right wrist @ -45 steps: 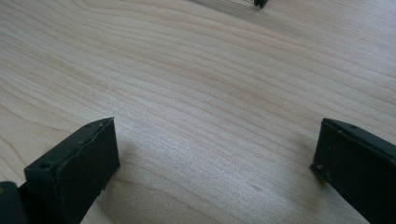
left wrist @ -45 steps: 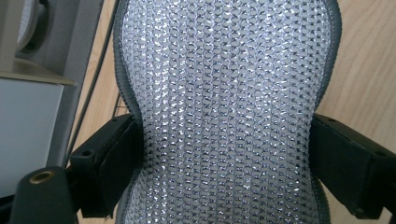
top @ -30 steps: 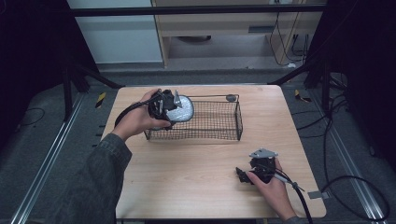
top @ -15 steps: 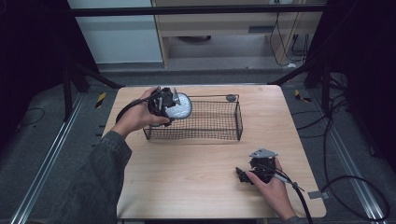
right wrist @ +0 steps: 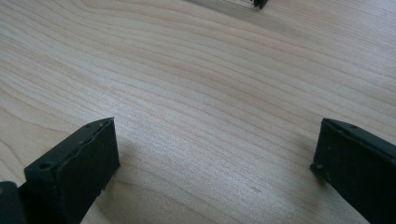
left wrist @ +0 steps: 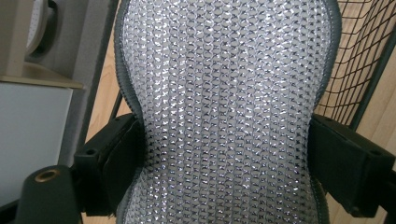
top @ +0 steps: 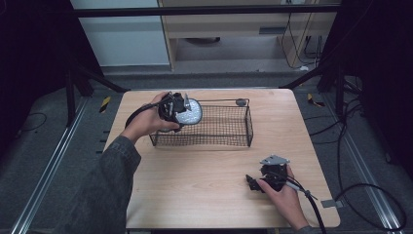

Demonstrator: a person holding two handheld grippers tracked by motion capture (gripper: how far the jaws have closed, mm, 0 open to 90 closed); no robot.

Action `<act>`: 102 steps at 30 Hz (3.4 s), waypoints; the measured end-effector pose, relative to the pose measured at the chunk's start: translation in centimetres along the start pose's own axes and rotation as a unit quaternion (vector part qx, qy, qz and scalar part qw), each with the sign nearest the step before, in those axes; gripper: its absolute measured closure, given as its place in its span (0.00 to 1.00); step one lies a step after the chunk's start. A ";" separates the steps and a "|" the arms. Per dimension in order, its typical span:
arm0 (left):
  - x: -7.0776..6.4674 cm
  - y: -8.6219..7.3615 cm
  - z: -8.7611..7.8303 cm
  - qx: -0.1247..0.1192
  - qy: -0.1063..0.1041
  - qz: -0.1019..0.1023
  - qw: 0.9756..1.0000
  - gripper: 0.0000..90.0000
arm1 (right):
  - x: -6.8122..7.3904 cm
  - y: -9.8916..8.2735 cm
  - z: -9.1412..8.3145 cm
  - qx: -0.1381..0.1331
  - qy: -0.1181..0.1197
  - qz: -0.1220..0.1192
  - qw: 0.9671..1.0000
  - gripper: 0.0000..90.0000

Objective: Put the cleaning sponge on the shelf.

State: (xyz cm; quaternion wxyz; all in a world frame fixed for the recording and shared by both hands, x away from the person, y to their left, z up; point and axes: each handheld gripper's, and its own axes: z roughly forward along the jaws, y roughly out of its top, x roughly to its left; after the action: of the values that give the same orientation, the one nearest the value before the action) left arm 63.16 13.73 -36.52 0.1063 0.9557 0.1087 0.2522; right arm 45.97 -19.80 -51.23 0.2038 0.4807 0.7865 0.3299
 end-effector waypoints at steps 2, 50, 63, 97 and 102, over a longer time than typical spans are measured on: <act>0.0 0.1 0.2 0.001 0.000 0.001 1.000 0.15 | 0.0 0.0 0.0 0.000 0.000 0.000 1.000 0.00; 1.0 -0.3 2.2 0.003 -0.027 -0.023 0.999 0.04 | 0.0 0.0 0.0 -0.001 0.001 0.001 1.000 0.00; 0.9 -0.2 1.3 -0.020 -0.033 -0.048 0.998 0.05 | 0.0 0.0 0.0 0.000 0.000 0.001 1.000 0.00; -1.2 0.1 -0.7 -0.067 -0.044 -0.113 0.990 0.06 | 0.0 0.0 0.0 0.000 0.001 0.001 1.000 0.00; -1.7 0.1 -1.0 -0.066 -0.040 -0.122 0.990 0.06 | 0.0 0.0 0.0 0.000 0.001 0.000 1.000 0.00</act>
State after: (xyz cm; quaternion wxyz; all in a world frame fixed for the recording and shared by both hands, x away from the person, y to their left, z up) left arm 61.20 13.33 -36.41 0.2037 0.9354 0.2028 0.2058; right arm 45.97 -19.80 -51.25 0.2031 0.4807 0.7863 0.3307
